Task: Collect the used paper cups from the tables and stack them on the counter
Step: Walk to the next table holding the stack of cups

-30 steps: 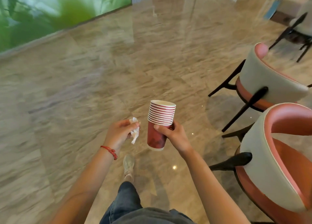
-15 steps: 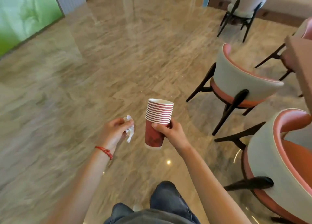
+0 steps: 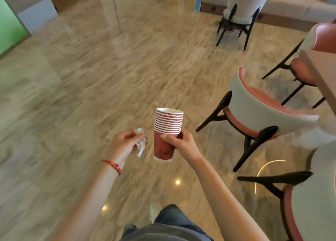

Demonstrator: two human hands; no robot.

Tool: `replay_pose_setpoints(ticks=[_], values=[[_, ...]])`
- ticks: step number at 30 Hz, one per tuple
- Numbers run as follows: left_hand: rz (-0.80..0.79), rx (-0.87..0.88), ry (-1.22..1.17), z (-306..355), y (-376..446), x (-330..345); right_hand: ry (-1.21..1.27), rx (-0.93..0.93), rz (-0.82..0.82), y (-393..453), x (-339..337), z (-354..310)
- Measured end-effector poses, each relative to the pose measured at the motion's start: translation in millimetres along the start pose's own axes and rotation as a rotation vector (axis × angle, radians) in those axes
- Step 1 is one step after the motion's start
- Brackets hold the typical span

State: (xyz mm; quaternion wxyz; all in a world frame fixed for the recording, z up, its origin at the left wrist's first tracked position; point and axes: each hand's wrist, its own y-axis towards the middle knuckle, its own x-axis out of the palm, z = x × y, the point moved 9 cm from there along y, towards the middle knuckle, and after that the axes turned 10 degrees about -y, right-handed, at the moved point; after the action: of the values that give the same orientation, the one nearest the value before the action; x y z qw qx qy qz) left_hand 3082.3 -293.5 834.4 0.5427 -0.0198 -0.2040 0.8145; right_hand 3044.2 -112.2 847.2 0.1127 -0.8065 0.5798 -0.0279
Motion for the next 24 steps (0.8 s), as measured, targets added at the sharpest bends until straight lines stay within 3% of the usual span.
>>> replay_pose_setpoints(ticks=[24], values=[[-0.046, -0.042, 0.038, 185, 568, -18, -0.012, 0.075, 0.12, 549, 66, -86]])
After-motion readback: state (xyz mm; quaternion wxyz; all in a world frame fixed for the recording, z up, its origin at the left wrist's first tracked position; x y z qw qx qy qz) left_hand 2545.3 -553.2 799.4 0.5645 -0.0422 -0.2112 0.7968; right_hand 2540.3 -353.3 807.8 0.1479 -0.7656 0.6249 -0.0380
